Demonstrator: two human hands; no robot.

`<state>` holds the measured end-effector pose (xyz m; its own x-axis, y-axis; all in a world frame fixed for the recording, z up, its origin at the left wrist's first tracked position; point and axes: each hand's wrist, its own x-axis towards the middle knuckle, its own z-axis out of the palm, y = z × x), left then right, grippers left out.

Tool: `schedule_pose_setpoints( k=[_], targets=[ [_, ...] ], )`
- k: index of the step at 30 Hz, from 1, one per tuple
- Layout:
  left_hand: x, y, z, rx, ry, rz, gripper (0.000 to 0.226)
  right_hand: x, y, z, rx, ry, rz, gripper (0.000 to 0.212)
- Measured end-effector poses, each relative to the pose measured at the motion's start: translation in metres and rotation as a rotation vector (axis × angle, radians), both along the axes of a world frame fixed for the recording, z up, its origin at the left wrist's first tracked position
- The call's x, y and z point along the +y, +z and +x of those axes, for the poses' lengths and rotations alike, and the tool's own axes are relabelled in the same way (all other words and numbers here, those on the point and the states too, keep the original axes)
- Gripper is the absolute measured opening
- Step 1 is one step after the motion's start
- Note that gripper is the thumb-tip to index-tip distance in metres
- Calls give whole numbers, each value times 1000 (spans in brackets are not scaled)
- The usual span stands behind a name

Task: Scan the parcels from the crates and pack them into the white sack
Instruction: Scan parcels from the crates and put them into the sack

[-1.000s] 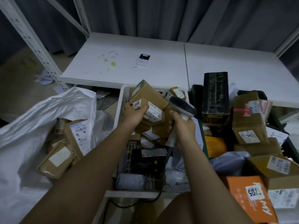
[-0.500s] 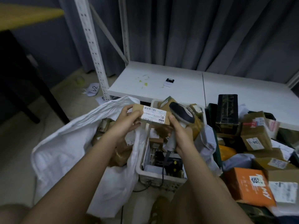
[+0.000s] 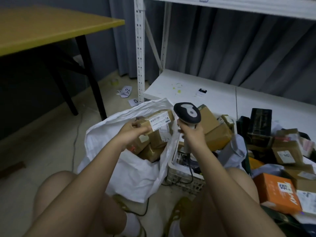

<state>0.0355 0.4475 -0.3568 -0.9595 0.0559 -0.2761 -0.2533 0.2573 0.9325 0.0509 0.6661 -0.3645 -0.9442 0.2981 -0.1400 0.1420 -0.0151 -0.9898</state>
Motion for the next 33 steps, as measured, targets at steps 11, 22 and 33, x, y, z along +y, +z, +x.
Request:
schedule_pose_setpoints(
  k=[11,22,33],
  targets=[
    [-21,-20,5,53,223,56,51,-29,18,50,-25,413,173,20],
    [-25,-28,-1,68,229,51,50,-30,17,46,-62,332,170,16],
    [-45,-69,-17,-27,423,-32,92,-13,-26,0,-126,-33,108,15]
  ],
)
